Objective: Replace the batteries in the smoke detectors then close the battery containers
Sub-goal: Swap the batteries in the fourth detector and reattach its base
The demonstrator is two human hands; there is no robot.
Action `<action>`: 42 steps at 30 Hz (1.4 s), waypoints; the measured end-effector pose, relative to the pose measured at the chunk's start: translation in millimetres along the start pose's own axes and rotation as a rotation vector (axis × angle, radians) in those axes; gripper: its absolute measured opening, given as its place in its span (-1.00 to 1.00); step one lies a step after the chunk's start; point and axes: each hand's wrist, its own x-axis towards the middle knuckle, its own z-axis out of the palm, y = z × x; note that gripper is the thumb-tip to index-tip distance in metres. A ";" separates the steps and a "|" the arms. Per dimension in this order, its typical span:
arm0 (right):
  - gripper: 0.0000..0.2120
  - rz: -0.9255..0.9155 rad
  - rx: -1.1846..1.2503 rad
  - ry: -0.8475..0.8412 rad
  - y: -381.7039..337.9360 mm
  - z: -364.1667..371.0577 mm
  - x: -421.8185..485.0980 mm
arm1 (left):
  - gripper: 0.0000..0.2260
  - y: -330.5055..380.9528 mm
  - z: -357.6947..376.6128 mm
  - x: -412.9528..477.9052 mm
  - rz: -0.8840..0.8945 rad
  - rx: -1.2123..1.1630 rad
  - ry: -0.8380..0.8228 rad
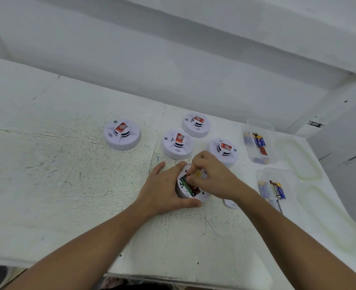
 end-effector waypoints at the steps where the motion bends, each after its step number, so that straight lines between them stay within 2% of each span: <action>1: -0.91 0.010 0.017 0.019 1.4 2.5 -0.6 | -0.11 0.3 -0.1 0.1 0.002 -0.001 0.002; 7: -0.93 0.109 0.145 0.113 4.5 18.8 -7.6 | -0.12 0.6 -0.6 0.5 0.003 -0.013 0.011; 11: -0.74 0.193 0.233 0.116 5.9 19.2 -6.3 | -0.13 0.9 -1.6 0.1 -0.008 -0.035 0.015; 15: -0.60 0.266 0.234 0.109 8.3 19.6 -0.4 | -0.06 0.2 0.2 0.3 -0.024 -0.019 0.009; 23: -0.69 0.266 0.212 0.124 7.7 22.2 5.6 | -0.12 0.7 -0.6 1.8 -0.028 -0.046 0.008; 33: -0.54 0.259 0.332 0.164 13.1 21.9 -7.0 | -0.13 5.5 -6.5 -0.6 -0.012 -0.104 0.016; 35: -0.60 0.251 0.369 0.228 15.9 18.9 -13.9 | -0.13 7.7 -8.7 -1.1 -0.011 -0.106 0.021; 37: -0.72 0.265 0.325 0.382 21.8 14.5 -22.7 | -0.13 9.3 -10.8 -0.9 -0.020 -0.111 0.017; 40: -0.90 0.303 0.163 0.616 36.0 9.2 -37.4 | -0.12 9.1 -10.8 -0.7 -0.053 -0.119 -0.006; 42: -0.93 0.358 0.028 0.643 47.1 8.9 -47.0 | -0.09 8.6 -9.3 -0.4 -0.073 -0.123 -0.011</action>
